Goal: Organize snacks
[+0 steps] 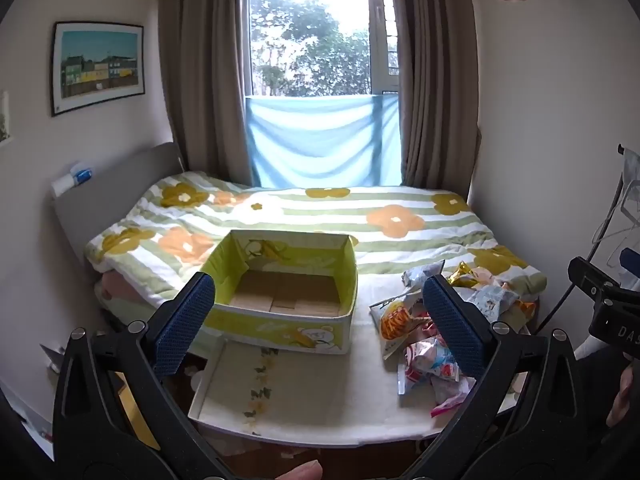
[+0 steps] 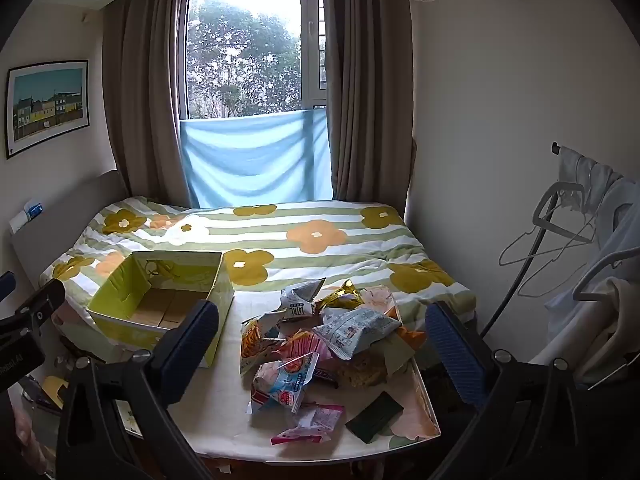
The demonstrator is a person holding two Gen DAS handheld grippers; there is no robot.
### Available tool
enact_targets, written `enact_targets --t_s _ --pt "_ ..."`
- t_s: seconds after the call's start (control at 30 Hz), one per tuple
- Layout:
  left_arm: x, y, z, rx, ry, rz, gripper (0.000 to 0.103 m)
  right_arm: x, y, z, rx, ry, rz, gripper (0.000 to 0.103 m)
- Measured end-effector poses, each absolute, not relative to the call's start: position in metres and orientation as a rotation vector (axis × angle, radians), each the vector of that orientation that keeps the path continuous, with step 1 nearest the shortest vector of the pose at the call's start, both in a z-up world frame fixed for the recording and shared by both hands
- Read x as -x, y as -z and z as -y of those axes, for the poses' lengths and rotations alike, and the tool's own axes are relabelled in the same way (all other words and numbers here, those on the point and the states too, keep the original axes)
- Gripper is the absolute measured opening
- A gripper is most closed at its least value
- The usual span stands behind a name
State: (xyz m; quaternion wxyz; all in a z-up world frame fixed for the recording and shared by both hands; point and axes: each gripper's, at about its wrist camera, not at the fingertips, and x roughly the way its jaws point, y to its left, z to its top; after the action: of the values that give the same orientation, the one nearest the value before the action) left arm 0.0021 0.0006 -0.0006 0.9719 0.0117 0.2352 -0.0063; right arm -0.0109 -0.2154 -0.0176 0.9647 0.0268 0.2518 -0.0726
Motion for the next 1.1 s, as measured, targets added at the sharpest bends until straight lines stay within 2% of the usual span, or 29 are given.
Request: enact_targets --t_s 1.1 --pt "-0.006 0.002 0.002 -0.049 0.024 -0.463 0.103 0.000 0.023 0.208 -0.060 0.140 -0.516 0.103"
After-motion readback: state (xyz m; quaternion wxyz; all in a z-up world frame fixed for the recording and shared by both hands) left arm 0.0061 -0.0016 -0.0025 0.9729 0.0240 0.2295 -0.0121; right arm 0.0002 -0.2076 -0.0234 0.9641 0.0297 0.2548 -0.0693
